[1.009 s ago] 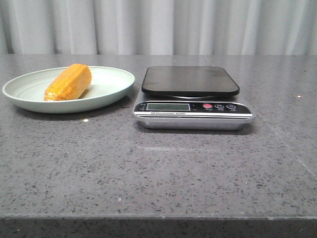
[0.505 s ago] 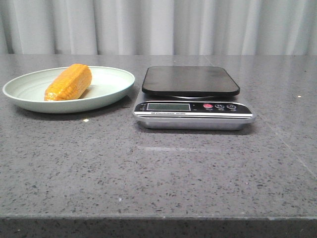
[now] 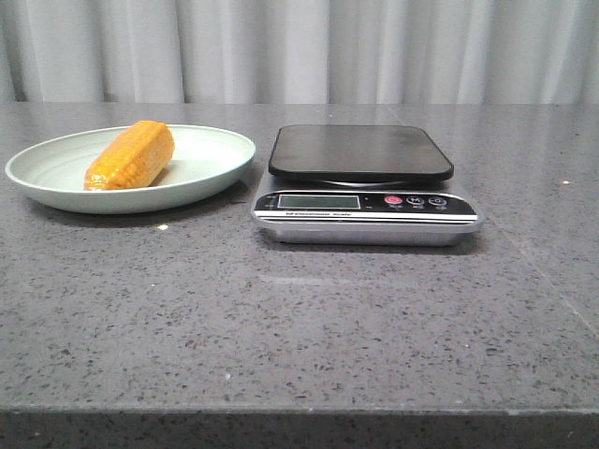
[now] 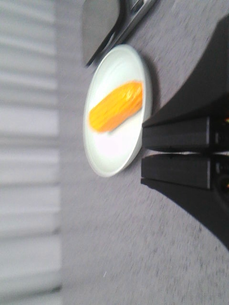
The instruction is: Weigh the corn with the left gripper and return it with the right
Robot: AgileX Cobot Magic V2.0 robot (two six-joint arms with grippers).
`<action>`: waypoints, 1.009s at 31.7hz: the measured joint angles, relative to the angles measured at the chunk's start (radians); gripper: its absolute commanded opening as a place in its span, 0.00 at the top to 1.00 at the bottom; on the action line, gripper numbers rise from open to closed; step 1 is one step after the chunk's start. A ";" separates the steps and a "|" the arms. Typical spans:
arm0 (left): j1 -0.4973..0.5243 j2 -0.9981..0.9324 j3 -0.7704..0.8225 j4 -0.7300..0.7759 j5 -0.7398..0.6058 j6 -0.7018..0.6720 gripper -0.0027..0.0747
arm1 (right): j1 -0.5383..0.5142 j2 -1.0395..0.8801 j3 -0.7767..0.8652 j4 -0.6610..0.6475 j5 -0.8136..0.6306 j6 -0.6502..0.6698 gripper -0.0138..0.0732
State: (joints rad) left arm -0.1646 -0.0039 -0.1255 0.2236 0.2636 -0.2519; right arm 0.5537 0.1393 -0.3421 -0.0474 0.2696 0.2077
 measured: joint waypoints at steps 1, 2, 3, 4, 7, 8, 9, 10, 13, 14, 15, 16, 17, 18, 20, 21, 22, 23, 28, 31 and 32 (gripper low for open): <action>0.031 0.000 0.018 0.002 -0.030 0.000 0.79 | 0.000 0.000 0.000 0.000 0.000 0.000 0.68; 0.054 0.000 0.041 0.004 -0.049 0.000 0.79 | 0.000 0.000 0.000 0.000 0.000 0.000 0.68; 0.071 0.000 0.053 0.006 -0.067 0.002 0.79 | 0.000 0.000 0.000 0.000 0.000 0.000 0.68; 0.097 0.000 0.073 0.006 -0.087 0.002 0.79 | 0.000 0.000 0.000 0.000 0.000 0.000 0.68; 0.152 0.000 0.118 0.008 -0.145 0.002 0.79 | 0.000 0.000 0.000 0.000 0.000 0.000 0.68; 0.165 0.000 0.129 0.010 -0.164 0.002 0.79 | 0.000 0.000 0.000 0.000 0.000 0.000 0.68; 0.177 0.000 0.129 0.010 -0.175 0.002 0.79 | 0.000 0.000 0.000 0.000 0.000 0.000 0.68; 0.191 0.000 0.129 0.010 -0.203 0.002 0.79 | 0.000 0.000 0.000 0.000 0.000 0.000 0.68; 0.226 0.000 0.129 0.010 -0.239 0.002 0.79 | 0.000 0.000 0.000 0.000 0.000 0.000 0.68; 0.236 0.000 0.129 0.010 -0.247 0.002 0.79 | 0.000 0.000 0.000 0.000 0.000 0.000 0.68; 0.249 0.000 0.129 0.010 -0.252 0.002 0.79 | 0.000 0.000 0.000 0.000 0.000 0.000 0.68; 0.260 0.000 0.129 0.008 -0.254 0.002 0.79 | 0.000 0.000 0.000 0.000 0.000 0.000 0.68; 0.273 0.000 0.129 0.003 -0.256 0.002 0.79 | 0.000 0.000 0.000 0.000 0.000 0.000 0.68; 0.285 0.000 0.129 -0.004 -0.258 0.002 0.79 | 0.000 0.000 0.000 0.000 0.000 0.000 0.68; 0.302 0.000 0.129 -0.016 -0.264 0.002 0.79 | 0.000 0.000 0.000 0.000 0.000 0.000 0.68; 0.303 0.000 0.129 -0.021 -0.264 0.002 0.79 | 0.000 0.000 0.000 0.000 0.000 0.000 0.68; 0.303 0.000 0.129 -0.021 -0.264 0.002 0.79 | 0.000 0.000 0.000 0.000 0.000 0.000 0.68; 0.303 0.000 0.129 -0.023 -0.264 0.002 0.79 | 0.000 0.000 0.000 0.000 0.000 0.000 0.68; 0.303 0.000 0.129 -0.039 -0.264 0.002 0.79 | 0.000 0.000 0.000 0.000 0.000 0.000 0.68; 0.303 0.000 0.129 -0.063 -0.264 0.021 0.79 | 0.000 0.000 0.000 0.000 0.000 0.000 0.68; 0.303 0.000 0.129 -0.079 -0.264 0.045 0.79 | 0.000 0.000 0.000 0.000 0.000 0.000 0.68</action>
State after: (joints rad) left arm 0.1389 -0.0039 0.0034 0.1445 0.0000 -0.2065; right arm 0.5537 0.1393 -0.3421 -0.0474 0.2696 0.2077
